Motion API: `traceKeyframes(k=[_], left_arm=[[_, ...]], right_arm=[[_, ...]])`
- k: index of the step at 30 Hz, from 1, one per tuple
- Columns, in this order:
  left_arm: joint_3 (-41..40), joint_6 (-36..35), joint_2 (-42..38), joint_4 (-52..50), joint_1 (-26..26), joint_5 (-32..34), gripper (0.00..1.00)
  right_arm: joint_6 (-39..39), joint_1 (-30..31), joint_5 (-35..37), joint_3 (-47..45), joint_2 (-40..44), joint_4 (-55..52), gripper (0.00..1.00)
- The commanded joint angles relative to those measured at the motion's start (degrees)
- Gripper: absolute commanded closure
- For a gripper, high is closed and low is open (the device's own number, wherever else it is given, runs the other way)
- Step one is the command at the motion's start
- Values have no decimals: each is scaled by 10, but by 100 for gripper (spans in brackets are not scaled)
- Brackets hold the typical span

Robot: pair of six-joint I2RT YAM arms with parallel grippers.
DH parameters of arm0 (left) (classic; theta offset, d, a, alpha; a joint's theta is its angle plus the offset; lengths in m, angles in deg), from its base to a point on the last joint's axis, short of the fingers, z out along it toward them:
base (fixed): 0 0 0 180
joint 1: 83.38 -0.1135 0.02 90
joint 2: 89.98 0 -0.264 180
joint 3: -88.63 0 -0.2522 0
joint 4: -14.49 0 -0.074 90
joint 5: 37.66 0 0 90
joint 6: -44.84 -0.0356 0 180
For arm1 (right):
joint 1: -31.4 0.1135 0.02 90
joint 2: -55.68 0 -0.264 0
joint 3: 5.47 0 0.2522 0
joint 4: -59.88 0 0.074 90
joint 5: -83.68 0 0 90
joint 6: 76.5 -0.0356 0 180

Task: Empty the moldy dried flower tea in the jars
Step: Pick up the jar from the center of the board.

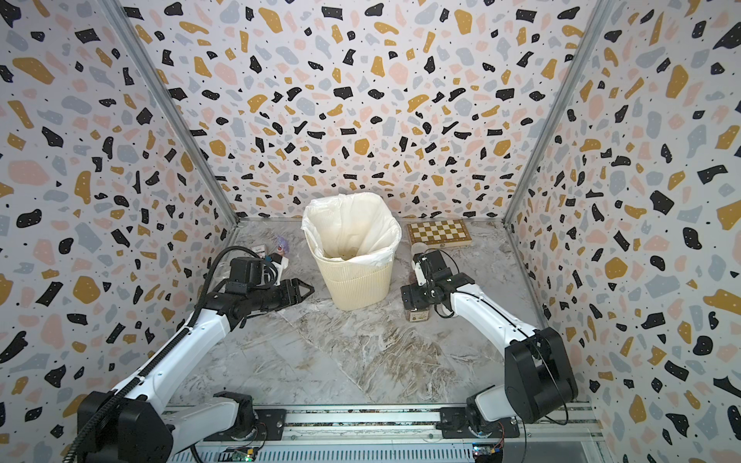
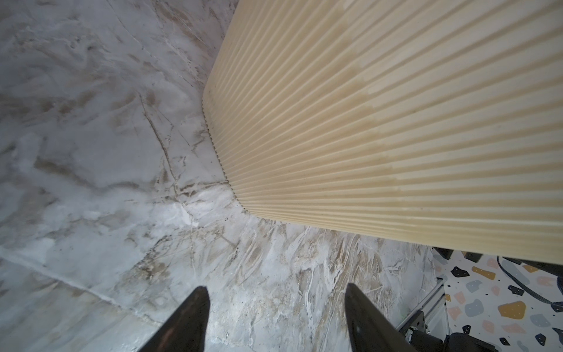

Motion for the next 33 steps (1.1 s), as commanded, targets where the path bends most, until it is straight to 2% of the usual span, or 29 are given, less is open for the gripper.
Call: traceKeyframes(k=[1, 7, 11, 18, 23, 29, 33], left_arm=[[-7, 2, 0, 28, 3, -7, 31], [-20, 5, 2, 31, 4, -14, 31], [-27, 4, -2, 32, 5, -13, 31], [-17, -38, -20, 14, 6, -53, 30], [-33, -82, -40, 12, 21, -88, 25], [-57, -164, -106, 60, 89, -72, 13], [-87, -202, -141, 120, 119, -97, 12]], right_arm=[[-2, 5, 24, 7, -4, -10, 0], [-1, 8, 34, 15, -15, -17, 9], [-3, 8, 38, 13, -7, -19, 20], [12, 8, 7, 29, 29, -46, 21], [40, 8, -91, 55, 60, -95, 21], [63, 9, -221, 49, 111, -118, 22], [67, 11, -330, 46, 133, -122, 22]])
